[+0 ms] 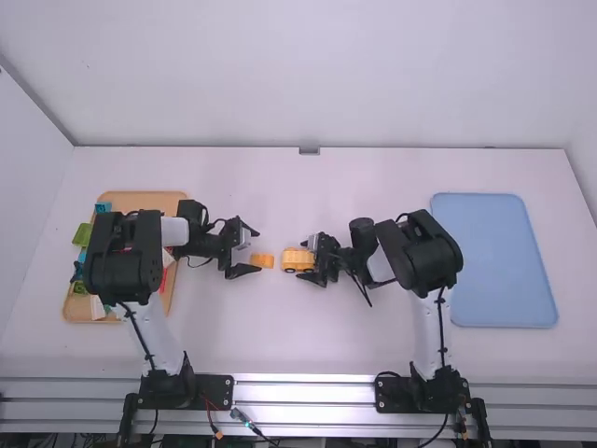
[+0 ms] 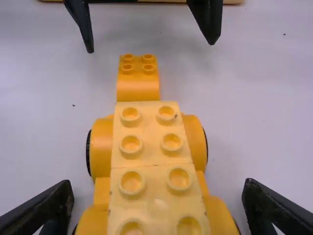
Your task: Assemble lego blocks to make yellow taxi
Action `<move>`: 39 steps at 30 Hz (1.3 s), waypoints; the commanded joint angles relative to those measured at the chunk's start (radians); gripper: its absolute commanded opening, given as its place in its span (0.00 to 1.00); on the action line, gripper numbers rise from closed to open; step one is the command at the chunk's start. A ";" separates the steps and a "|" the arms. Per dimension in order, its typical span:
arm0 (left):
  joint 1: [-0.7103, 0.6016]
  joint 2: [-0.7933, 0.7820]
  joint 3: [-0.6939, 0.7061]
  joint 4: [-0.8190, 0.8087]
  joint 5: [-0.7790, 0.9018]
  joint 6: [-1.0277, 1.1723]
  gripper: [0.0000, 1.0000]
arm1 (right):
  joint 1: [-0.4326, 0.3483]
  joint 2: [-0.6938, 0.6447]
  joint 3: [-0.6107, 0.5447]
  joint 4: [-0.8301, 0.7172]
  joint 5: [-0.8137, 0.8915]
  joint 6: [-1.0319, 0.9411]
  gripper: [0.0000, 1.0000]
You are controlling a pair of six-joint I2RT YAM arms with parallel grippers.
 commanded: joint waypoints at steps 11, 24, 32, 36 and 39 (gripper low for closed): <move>-0.108 0.006 -0.013 0.023 -0.089 -0.004 0.80 | -0.021 0.021 -0.006 -0.004 -0.016 0.018 0.55; -0.050 0.006 -0.013 0.000 -0.089 -0.027 0.76 | -0.024 0.021 -0.006 -0.008 -0.016 0.018 0.56; -0.050 0.037 -0.013 -0.004 -0.108 0.019 0.70 | -0.023 0.021 -0.006 -0.007 -0.016 0.021 0.56; -0.039 0.053 -0.013 0.006 -0.072 0.028 0.69 | -0.024 0.021 -0.006 -0.007 -0.016 0.022 0.56; -0.047 0.066 -0.013 0.021 -0.071 0.027 0.69 | -0.032 0.021 -0.005 -0.007 -0.015 0.032 0.56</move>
